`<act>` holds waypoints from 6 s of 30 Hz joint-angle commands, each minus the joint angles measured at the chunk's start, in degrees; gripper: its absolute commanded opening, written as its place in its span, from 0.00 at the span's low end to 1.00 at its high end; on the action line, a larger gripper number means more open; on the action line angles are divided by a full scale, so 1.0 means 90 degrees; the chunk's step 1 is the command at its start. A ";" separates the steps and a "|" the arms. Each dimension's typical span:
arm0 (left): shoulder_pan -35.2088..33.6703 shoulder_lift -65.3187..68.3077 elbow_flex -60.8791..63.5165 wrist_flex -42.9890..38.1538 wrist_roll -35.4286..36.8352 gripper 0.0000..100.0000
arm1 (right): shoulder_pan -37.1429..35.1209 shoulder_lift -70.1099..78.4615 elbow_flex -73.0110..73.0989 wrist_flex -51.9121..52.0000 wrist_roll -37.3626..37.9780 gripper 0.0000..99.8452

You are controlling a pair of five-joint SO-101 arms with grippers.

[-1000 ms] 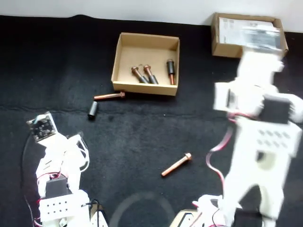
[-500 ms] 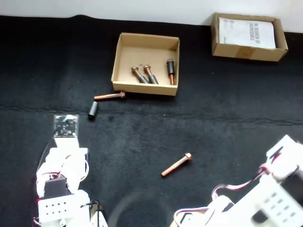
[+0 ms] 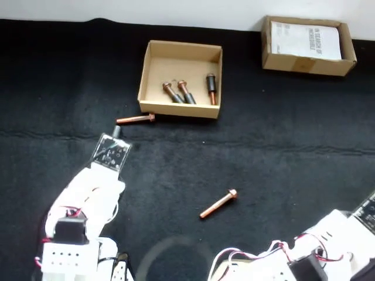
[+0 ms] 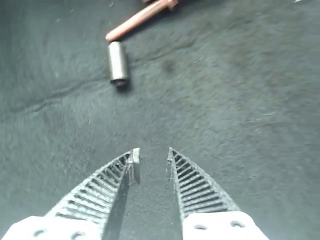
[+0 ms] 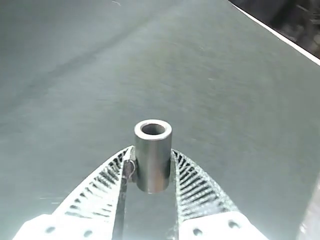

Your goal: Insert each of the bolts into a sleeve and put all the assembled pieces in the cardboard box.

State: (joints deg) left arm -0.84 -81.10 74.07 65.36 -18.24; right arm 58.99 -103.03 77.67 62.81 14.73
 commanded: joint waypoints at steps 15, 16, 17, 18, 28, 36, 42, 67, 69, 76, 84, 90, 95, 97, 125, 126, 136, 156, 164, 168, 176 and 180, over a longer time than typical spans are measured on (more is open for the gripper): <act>0.2886 0.7546 -0.7087 0.1836 -0.0039 0.11 | 0.1070 0.0689 0.0484 -0.1617 0.0117 0.01; 0.3043 0.7751 -0.7263 0.1836 -0.0039 0.11 | 0.1148 0.0650 0.0620 -0.1841 0.0117 0.01; 0.3209 0.7937 -0.7409 0.1836 -0.0039 0.11 | 0.1236 0.0650 0.0767 -0.2066 0.0127 0.01; 0.3375 0.8122 -0.7536 0.1836 -0.0039 0.11 | 0.1314 0.0650 0.0913 -0.2300 0.0156 0.01; 0.4430 0.9548 -0.7849 0.1817 0.0313 0.11 | 0.1587 0.0650 0.2007 -0.3658 0.0567 0.01; 0.4459 1.0418 -0.8532 0.1778 0.1397 0.11 | 0.1372 0.0650 0.2017 -0.3658 0.0567 0.01; 0.4547 1.0838 -0.9148 0.2022 0.2178 0.12 | 0.1216 0.0650 0.2085 -0.3648 0.0547 0.01; 0.4889 1.2029 -0.9451 0.2100 0.2354 0.17 | 0.1158 0.0650 0.2144 -0.3648 0.0557 0.01; 0.4947 1.2029 -0.9490 0.2032 0.2364 0.17 | 0.1148 0.0650 0.2154 -0.3648 0.0557 0.01; 0.5309 1.2029 -1.0193 0.2501 0.2608 0.17 | 0.1138 0.0650 0.2154 -0.3648 0.0557 0.01; 0.5670 1.2107 -1.0193 0.2471 0.2833 0.17 | 0.0933 0.0650 0.2154 -0.3648 0.0537 0.01; 0.5543 1.2107 -0.9832 0.2110 0.2813 0.17 | 0.0913 0.0650 0.2144 -0.3648 0.0547 0.01; 0.5416 1.2107 -0.9832 0.2090 0.2813 0.17 | 0.0904 0.0650 0.2085 -0.3648 0.0547 0.01; 0.5397 1.2205 -0.9861 0.2100 0.2813 0.17 | 0.0904 0.0650 0.2076 -0.3648 0.0547 0.01; 0.5153 1.4286 -1.2694 0.3536 0.2501 0.01 | 0.0894 0.0650 0.1509 -0.3189 0.0391 0.01; 0.5153 1.4286 -1.2694 0.3536 0.2501 0.01 | 0.0894 0.0650 0.1509 -0.3189 0.0391 0.01; 0.5153 1.3993 -1.2957 0.3907 0.2755 0.07 | 0.0894 0.0689 0.1519 -0.3179 0.0430 0.01; 0.5104 1.3143 -1.1932 0.3624 0.2979 0.13 | 0.0767 0.0689 0.1509 -0.3179 0.0430 0.01; 0.5250 1.3553 -1.1961 0.3438 0.2989 0.13 | 0.0767 0.0650 0.1509 -0.3179 0.0430 0.01; 0.5319 1.3748 -1.1961 0.3370 0.2989 0.13 | 0.0767 0.0650 0.1480 -0.3179 0.0430 0.01; 0.5328 1.3797 -1.2088 0.3350 0.2989 0.13 | 0.0737 0.0650 0.1451 -0.3179 0.0430 0.01; 0.5338 1.3807 -1.2127 0.3350 0.2989 0.13 | 0.0630 0.0650 0.1441 -0.3179 0.0430 0.01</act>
State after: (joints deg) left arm 46.64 43.56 -33.01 95.69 8.13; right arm 65.32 -97.32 94.20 33.98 18.86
